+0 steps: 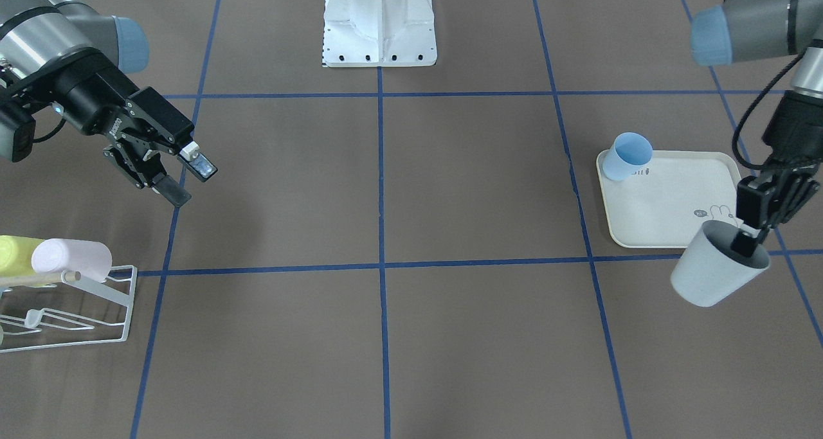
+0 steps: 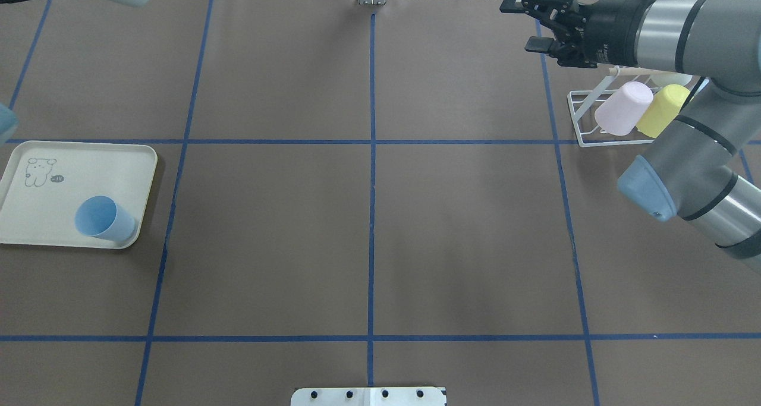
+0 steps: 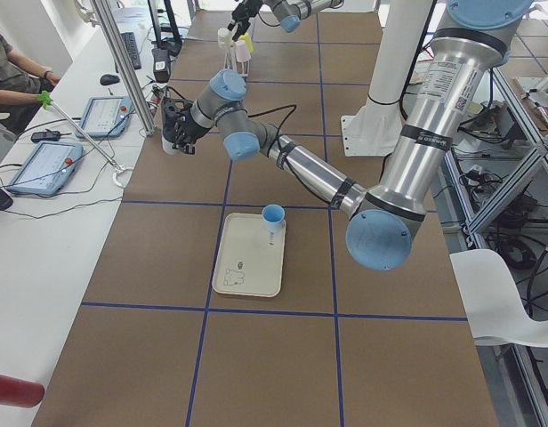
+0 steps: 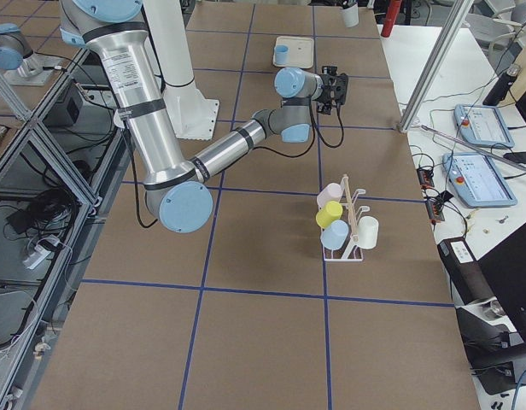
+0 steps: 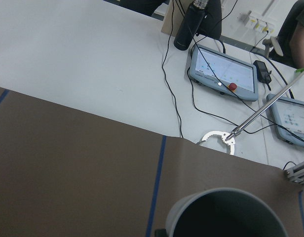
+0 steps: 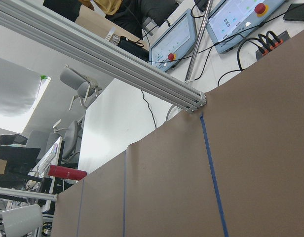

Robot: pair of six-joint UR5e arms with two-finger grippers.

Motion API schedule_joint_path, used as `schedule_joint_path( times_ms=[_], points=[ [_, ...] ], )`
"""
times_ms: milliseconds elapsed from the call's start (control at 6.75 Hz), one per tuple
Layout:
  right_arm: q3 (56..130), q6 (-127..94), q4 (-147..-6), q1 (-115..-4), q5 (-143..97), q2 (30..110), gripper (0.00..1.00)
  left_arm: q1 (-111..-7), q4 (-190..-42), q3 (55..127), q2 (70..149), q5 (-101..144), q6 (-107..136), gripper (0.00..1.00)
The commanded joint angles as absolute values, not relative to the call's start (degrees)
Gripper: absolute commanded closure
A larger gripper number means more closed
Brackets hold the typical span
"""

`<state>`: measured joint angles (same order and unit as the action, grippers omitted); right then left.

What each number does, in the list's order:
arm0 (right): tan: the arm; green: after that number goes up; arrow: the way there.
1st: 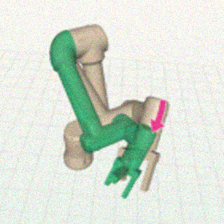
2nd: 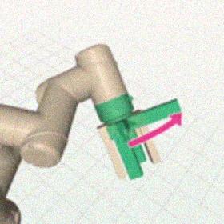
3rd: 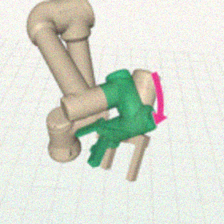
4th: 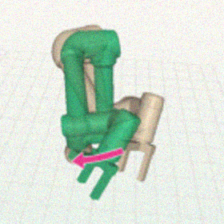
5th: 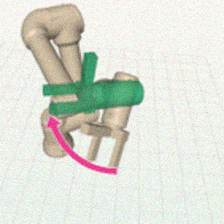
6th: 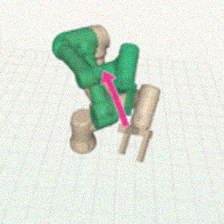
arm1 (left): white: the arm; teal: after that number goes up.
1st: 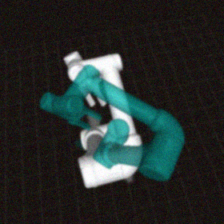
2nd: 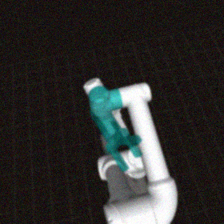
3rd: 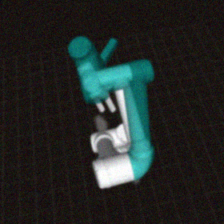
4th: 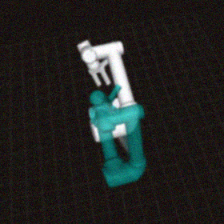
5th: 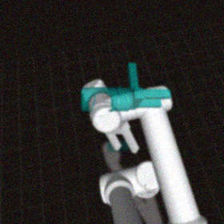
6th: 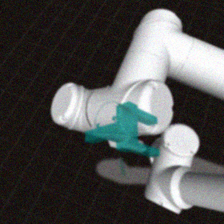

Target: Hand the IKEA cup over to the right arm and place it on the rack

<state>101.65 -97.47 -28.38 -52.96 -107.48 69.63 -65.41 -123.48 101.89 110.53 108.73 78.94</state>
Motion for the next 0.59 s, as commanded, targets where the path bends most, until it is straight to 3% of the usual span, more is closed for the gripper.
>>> schedule_joint_path(
  times_ms=[0, 444],
  points=[
    [102.21, -102.80, -27.95, -48.37, -98.85, 68.47, 0.00, -60.93, -132.64, 101.95, 112.59, 105.66, 99.91, 1.00],
    [102.39, -106.23, -27.86, -38.70, -85.90, 64.09, 0.00, -50.04, -148.73, 100.12, 113.90, 94.96, 125.44, 1.00]
  ],
)
